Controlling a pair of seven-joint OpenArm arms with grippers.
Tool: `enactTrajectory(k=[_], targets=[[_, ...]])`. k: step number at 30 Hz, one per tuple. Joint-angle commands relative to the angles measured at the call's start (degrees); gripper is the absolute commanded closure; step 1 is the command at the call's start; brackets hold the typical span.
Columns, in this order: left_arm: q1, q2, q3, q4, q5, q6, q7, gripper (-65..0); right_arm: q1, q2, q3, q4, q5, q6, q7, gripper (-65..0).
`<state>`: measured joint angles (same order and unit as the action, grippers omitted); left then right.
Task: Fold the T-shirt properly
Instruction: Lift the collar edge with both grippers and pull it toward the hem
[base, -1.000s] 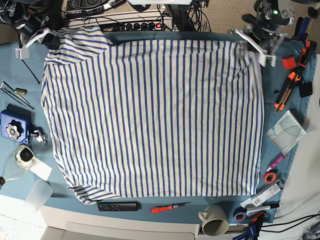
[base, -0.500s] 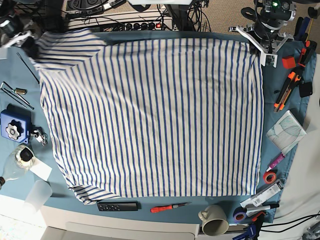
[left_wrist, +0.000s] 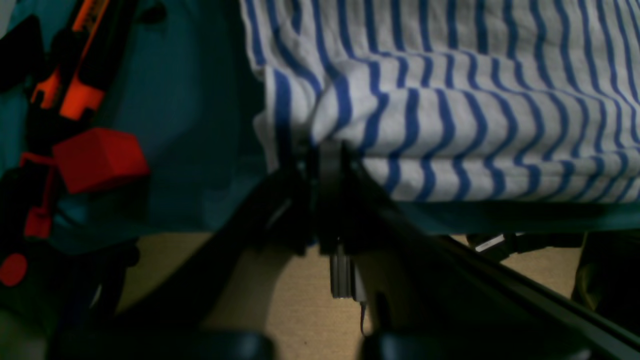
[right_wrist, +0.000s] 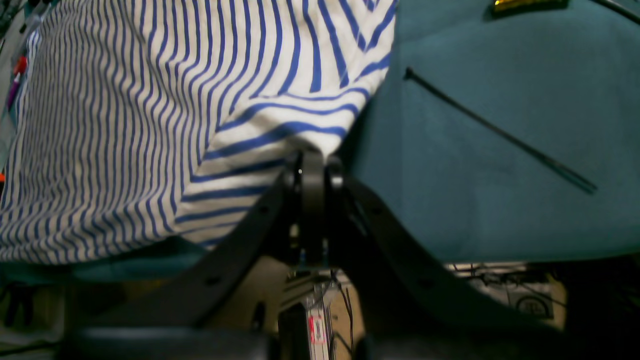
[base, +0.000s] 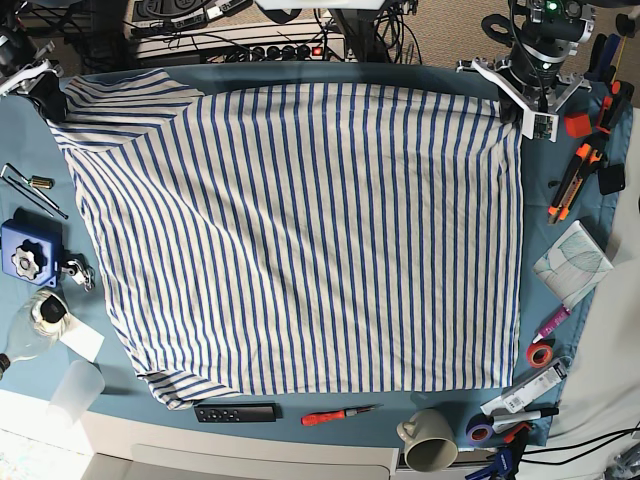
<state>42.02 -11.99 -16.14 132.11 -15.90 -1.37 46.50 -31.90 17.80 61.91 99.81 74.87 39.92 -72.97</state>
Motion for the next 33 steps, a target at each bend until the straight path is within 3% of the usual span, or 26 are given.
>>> enactTrajectory(k=[1, 7, 13, 18, 21, 24, 33], targets=[[0.2, -0.4, -0.2, 1.2, 0.3, 0.2, -1.2, 0.0, -0.3, 1.4, 0.7, 0.9, 1.1, 0.1, 2.3, 0.0], [-0.3, -0.5, -1.3, 1.1, 3.9, 0.2, -4.2, 0.0, 3.6, 3.7, 0.7, 0.9, -4.9, 0.0, 3.1, 0.0], [-0.5, -1.0, -2.9, 1.1, 3.7, 0.1, -7.5, 0.0, 8.3, 6.1, 0.3, 0.9, -10.7, -3.0, 3.9, 0.0], [-3.1, -4.0, -2.9, 1.0, 3.3, 0.0, -7.6, 0.0, 9.1, 6.8, -6.2, 0.9, -16.9, -5.1, 6.6, 0.0], [-4.9, -4.0, -2.9, 0.2, 3.3, 0.4, -8.3, 0.0, 9.7, 6.8, -11.2, 0.9, -21.1, -5.3, 11.0, 0.0], [-6.7, -4.1, -2.9, -1.8, 3.3, 0.4, -9.4, 0.0, 12.7, 6.5, -14.4, 0.9, -24.9, -6.9, 11.7, 0.0], [-13.6, -5.9, -2.9, -7.4, 3.2, 0.2, -10.2, 0.0, 20.6, 6.5, -17.4, 0.9, -33.6, -9.0, 13.9, 0.0]])
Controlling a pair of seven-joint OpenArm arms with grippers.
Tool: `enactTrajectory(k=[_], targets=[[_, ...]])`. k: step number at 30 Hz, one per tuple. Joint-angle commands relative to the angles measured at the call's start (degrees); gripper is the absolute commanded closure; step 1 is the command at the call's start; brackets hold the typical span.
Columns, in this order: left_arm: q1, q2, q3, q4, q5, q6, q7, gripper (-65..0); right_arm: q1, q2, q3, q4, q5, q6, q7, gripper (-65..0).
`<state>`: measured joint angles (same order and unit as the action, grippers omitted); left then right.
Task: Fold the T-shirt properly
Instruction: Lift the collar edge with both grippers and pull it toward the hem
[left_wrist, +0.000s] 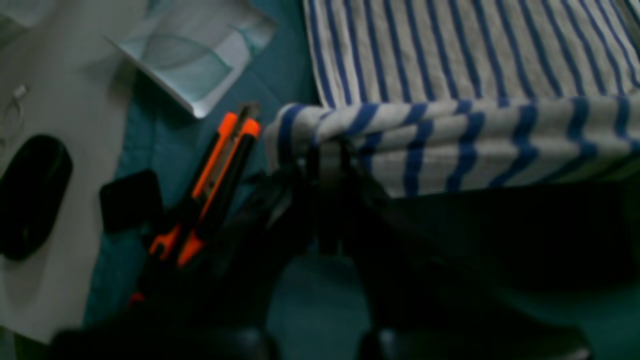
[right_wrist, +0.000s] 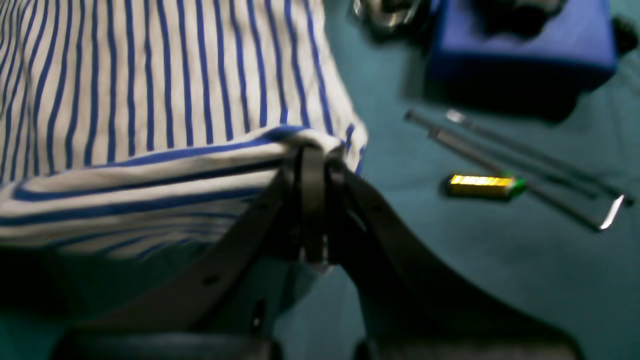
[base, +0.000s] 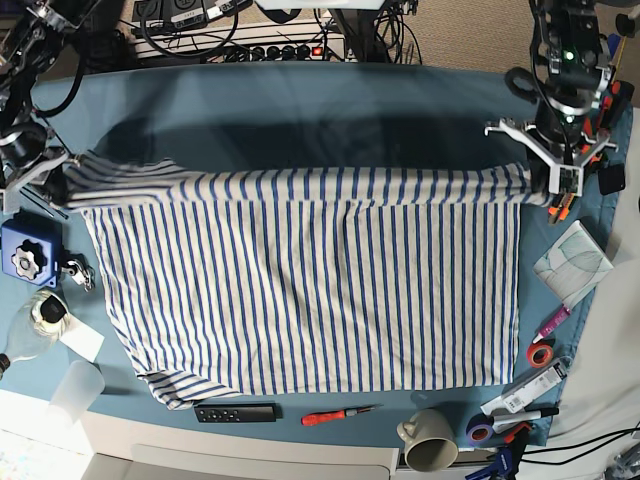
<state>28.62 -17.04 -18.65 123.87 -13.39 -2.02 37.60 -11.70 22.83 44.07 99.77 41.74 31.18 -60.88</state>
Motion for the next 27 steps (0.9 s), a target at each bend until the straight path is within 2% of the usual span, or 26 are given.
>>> enactTrajectory(k=[1, 5, 9, 13, 18, 24, 27], targets=[[-0.7, -1.2, -0.3, 0.8, 0.7, 0.9, -1.5, 0.0, 0.7, 1.5, 0.4, 0.9, -0.9, -0.6, 2.5, 0.0], [-3.0, -2.3, -0.2, 0.7, -0.4, 0.8, -1.7, 0.0, 2.0, 1.5, -0.2, 0.6, -1.6, -0.8, 2.9, 0.0], [-4.9, -2.2, -0.2, 0.7, -1.0, 0.6, -1.7, 0.0, 3.9, 1.5, -4.1, 0.0, -5.9, -0.9, 3.5, 0.0], [-5.9, -2.6, -0.2, 0.5, -1.0, 0.3, -3.1, 0.0, 6.9, 1.5, -8.7, -2.5, -11.0, -3.3, 5.6, 0.0], [-8.4, -5.9, -0.2, -3.2, -4.0, -2.5, -3.1, 0.0, 11.1, 1.5, -10.7, -5.5, -14.7, -4.1, 5.6, 0.0], [-14.6, -7.5, -0.2, -12.6, -5.9, -3.1, -3.1, 0.0, 16.5, 1.5, -10.7, -12.4, -15.0, -4.2, 5.8, 0.0], [-18.2, -8.2, -0.2, -15.8, -8.8, -6.6, -2.9, 0.0, 19.8, 1.5, -10.7, -16.8, -15.3, -4.2, 5.8, 0.0]])
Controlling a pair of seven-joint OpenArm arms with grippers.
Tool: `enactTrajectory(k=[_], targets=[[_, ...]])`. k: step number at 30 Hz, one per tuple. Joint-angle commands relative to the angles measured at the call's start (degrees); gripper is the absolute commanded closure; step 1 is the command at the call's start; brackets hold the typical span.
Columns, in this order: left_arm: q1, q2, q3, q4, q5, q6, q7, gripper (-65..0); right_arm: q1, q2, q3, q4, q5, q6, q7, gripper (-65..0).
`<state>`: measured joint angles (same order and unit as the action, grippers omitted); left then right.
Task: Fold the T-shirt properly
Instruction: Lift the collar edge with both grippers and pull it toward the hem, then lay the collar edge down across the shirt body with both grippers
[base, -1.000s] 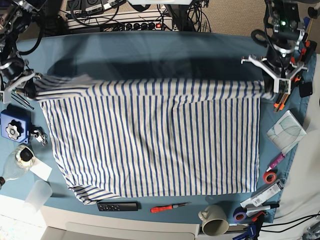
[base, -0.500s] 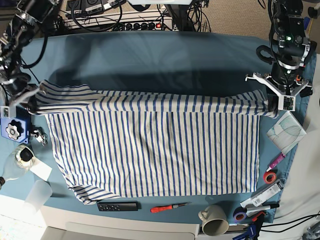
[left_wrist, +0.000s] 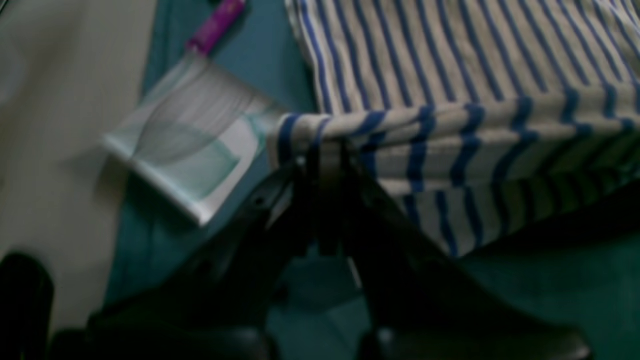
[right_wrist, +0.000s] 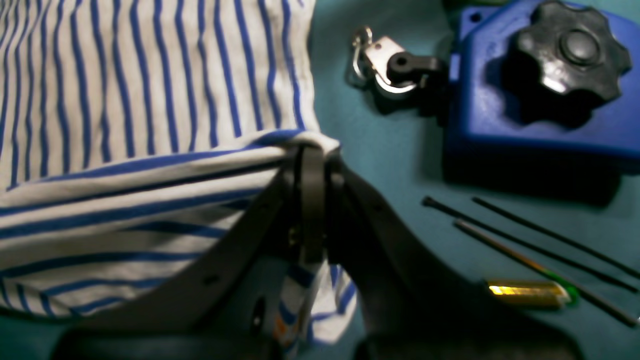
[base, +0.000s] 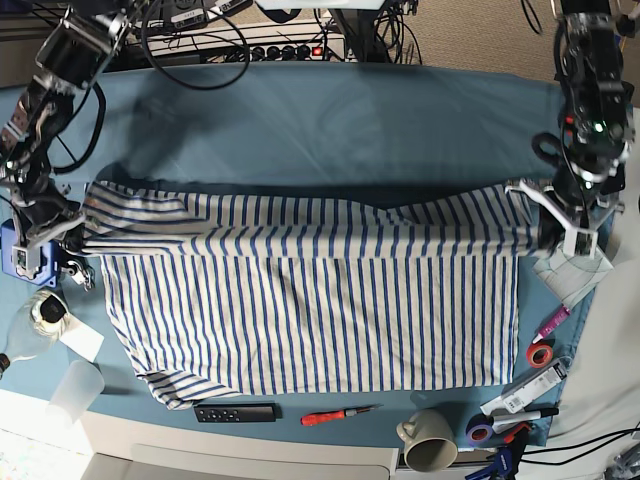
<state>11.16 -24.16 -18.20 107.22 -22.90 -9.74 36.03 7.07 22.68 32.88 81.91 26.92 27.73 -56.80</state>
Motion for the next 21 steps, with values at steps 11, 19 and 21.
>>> enactTrajectory(k=[11, 19, 21], targets=[[-8.8, -1.7, 6.9, -7.0, 4.4, 0.9, -1.0, 0.0, 11.8, 1.7, 0.4, -10.5, -4.4, -0.7, 2.4, 0.0], [-13.5, -1.6, 7.3, -11.0, 5.3, 5.6, -0.9, 0.0, 12.8, 1.8, 0.4, -11.2, -6.2, -0.8, 3.3, 0.0], [-13.9, -1.4, 7.3, -11.3, 5.0, 4.8, -0.9, 0.0, 12.8, 1.7, 0.4, -11.2, -6.7, -1.4, 3.4, 0.0]])
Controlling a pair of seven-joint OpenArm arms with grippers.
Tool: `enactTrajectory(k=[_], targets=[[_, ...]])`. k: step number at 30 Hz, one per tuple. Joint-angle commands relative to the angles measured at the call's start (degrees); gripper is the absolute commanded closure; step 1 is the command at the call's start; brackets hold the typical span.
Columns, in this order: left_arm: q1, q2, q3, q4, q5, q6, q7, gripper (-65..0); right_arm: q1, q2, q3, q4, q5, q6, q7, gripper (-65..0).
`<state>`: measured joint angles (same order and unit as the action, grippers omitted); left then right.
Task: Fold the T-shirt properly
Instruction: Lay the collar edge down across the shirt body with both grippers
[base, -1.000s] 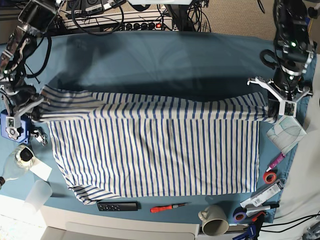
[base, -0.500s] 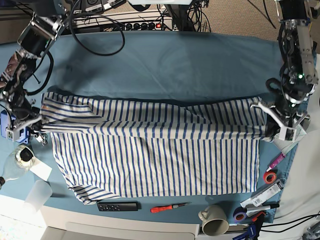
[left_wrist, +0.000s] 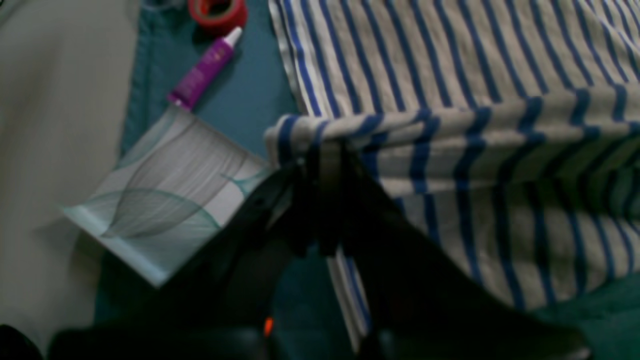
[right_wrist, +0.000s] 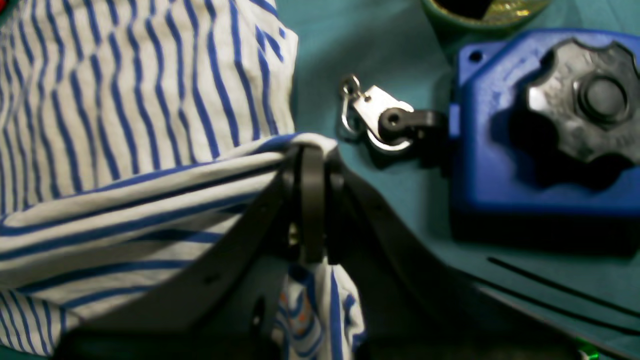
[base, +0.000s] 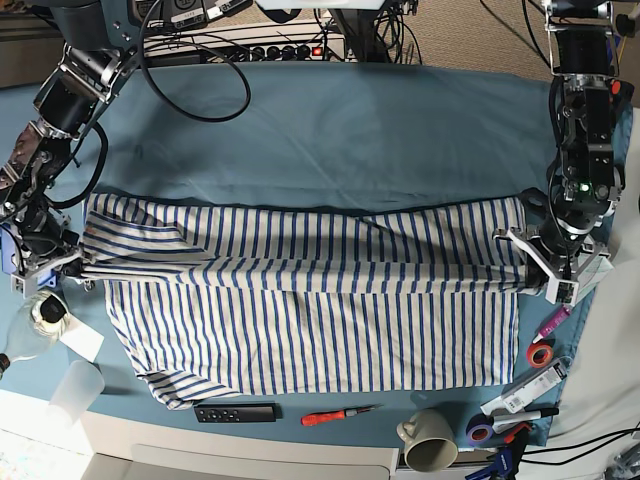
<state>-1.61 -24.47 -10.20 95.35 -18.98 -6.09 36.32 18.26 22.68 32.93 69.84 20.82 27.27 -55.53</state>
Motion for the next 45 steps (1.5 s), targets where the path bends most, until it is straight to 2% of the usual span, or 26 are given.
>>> enactTrajectory(k=[1, 9, 14, 19, 22, 35, 37, 40, 42, 45], targets=[[-1.2, -1.0, -0.7, 0.4, 0.8, 0.5, -1.2, 0.0, 1.6, 1.7, 0.4, 0.9, -0.8, -1.4, 2.2, 0.0], [-1.3, -1.1, -0.7, -2.1, 0.8, 0.0, -1.2, 0.0, 1.6, 1.6, -1.1, 0.9, -2.0, -1.8, 2.7, 0.0], [-1.3, -1.1, -0.7, -3.7, 0.7, 0.0, -1.3, 0.0, 2.3, 1.6, -6.7, 0.9, -9.5, -7.0, 6.1, 0.0], [-1.3, -1.1, -0.7, -3.7, 0.7, 0.0, -1.3, 0.0, 4.0, 1.6, -8.9, 0.9, -10.5, -8.0, 6.4, 0.0], [-1.3, -1.1, -0.7, -3.7, 0.7, 0.0, -1.3, 0.0, 5.2, 1.7, -8.8, 0.2, -13.2, -10.3, 7.1, 0.0], [-1.6, -1.1, -0.7, -3.7, 0.8, 0.0, -4.3, 0.0, 6.7, 1.8, -8.8, -4.3, -14.4, -9.7, 9.8, 0.0], [-1.6, -1.1, -0.7, -3.7, 0.7, 0.0, -4.3, -5.2, 6.7, 1.9, -8.8, -4.3, -14.4, -7.5, 10.2, -5.6], [-1.6, -1.1, -0.7, -3.7, 0.7, 0.0, -4.3, -11.0, 6.7, 2.1, -8.8, -4.3, -14.4, -6.2, 10.4, -15.5], [-1.6, -1.1, -0.7, -3.7, 0.7, -0.8, -4.3, -11.1, 6.7, 2.3, -8.8, -4.3, -14.4, -6.3, 10.7, -19.9], [-1.6, -1.1, -0.7, -3.7, 0.8, -4.3, -4.3, -11.1, 7.2, 3.0, -8.8, -4.3, -14.4, -6.3, 11.0, -21.2]])
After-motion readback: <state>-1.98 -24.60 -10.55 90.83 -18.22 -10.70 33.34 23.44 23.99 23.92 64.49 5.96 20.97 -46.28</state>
